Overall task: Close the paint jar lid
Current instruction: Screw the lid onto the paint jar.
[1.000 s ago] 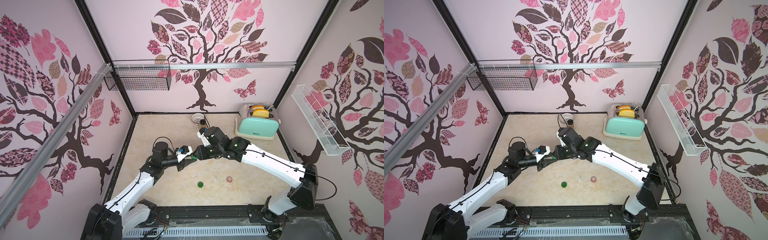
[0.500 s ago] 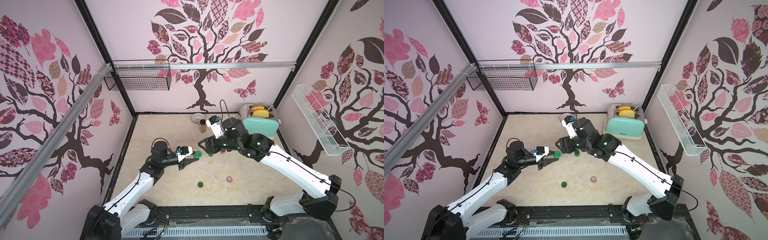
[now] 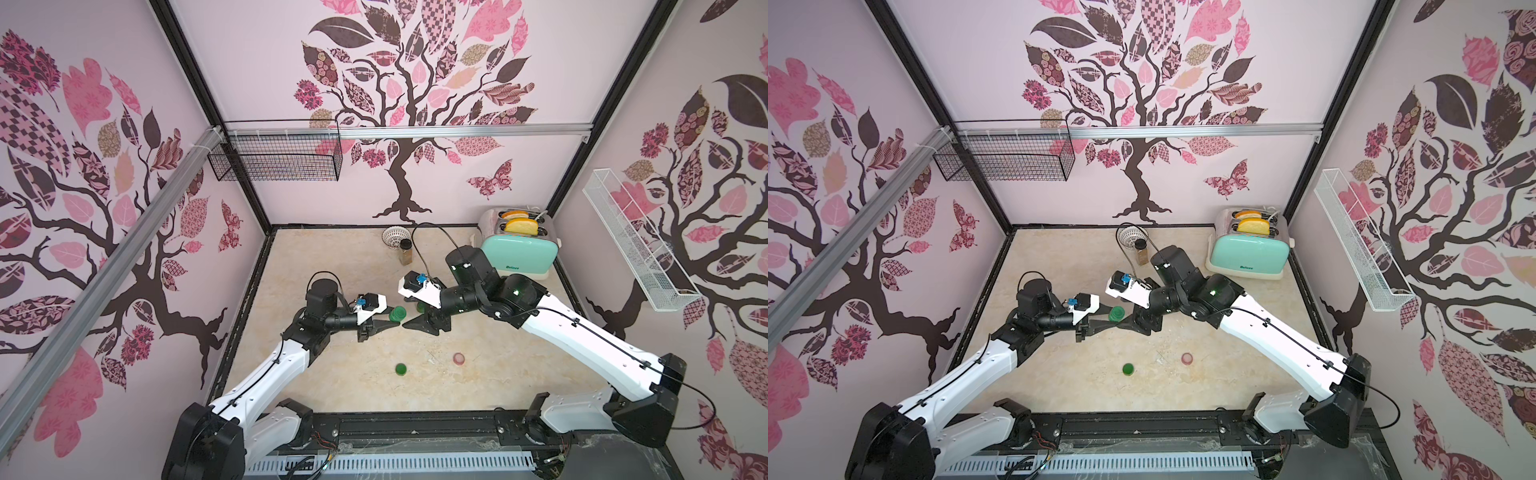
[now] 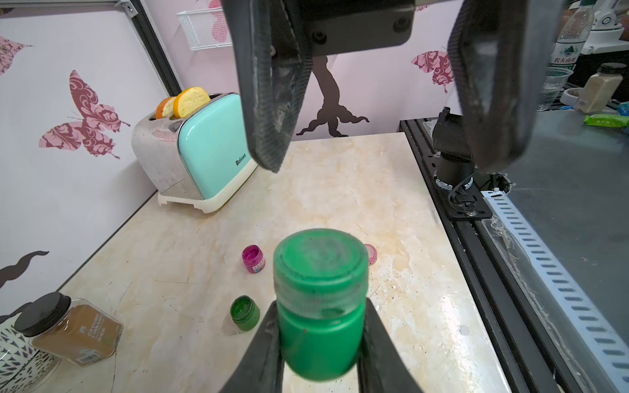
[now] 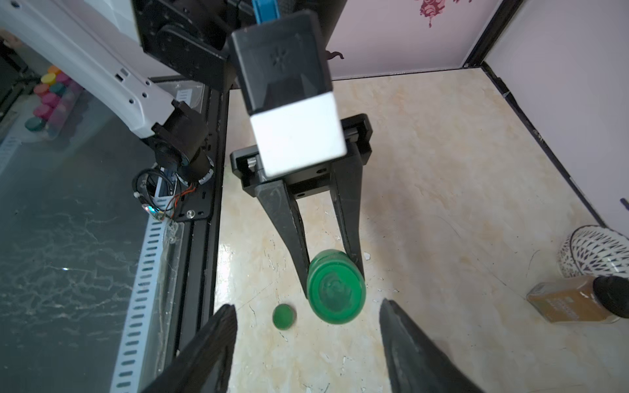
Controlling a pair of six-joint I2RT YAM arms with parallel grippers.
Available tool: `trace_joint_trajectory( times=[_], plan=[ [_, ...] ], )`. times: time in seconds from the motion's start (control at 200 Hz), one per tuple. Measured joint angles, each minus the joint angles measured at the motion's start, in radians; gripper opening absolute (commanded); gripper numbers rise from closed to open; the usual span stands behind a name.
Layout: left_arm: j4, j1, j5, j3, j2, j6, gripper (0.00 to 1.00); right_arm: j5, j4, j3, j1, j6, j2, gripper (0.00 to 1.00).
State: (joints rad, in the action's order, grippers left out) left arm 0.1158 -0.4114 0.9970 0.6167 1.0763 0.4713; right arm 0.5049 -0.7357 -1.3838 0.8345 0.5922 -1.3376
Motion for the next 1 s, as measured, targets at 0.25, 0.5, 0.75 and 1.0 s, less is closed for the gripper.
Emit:
trace_joint_trajectory(
  times=[0.25,0.5,0.75,1.0],
  plan=[
    [-0.006,0.0,0.0,0.0,0.0,0.001,0.27,-0.019,-0.004,0.0,0.007,0.114,-0.051,0.59],
    [-0.006,0.0,0.0,0.0,0.0,0.001,0.27,-0.052,0.003,0.0,0.018,0.127,-0.092,0.5],
    [-0.012,-0.002,0.002,0.0,0.0,0.001,0.27,-0.068,0.008,-0.001,0.02,0.118,-0.101,0.42],
    [-0.014,-0.002,0.001,0.0,0.0,0.001,0.27,-0.077,0.006,-0.004,0.02,0.097,-0.102,0.53]
  ],
)
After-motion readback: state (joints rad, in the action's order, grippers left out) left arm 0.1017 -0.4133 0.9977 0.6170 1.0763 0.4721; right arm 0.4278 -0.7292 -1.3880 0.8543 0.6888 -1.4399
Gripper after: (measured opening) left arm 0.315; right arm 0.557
